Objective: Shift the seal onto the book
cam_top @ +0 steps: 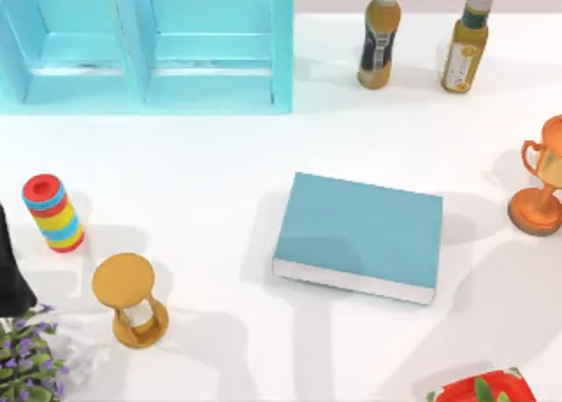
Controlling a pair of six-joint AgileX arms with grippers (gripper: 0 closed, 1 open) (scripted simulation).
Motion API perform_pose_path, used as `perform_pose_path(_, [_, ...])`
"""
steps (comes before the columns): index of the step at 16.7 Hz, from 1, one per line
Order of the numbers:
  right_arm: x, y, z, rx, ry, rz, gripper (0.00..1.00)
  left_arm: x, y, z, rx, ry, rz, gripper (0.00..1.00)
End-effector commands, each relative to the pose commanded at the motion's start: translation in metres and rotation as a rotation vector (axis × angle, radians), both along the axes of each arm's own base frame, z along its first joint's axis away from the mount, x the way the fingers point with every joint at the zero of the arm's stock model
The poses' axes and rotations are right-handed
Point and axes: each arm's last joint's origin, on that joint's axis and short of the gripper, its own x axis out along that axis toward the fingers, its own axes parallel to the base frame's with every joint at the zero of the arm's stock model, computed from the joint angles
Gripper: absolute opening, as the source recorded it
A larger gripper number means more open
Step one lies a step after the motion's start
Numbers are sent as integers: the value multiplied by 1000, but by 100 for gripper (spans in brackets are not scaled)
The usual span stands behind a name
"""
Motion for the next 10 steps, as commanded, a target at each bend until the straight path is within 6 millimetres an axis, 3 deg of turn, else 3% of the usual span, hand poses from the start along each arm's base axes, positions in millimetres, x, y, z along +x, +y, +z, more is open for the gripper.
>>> perform_pose_path(3, [4, -1, 11, -24, -18, -28, 0, 0, 0, 0, 0, 0, 0, 100])
perform_pose_path(6, [11, 5, 45, -76, -68, -111, 0, 0, 0, 0, 0, 0, 0, 100])
perform_pose_path(10, [17, 42, 97, -86, -102, -172, 0, 0, 0, 0, 0, 0, 0, 100])
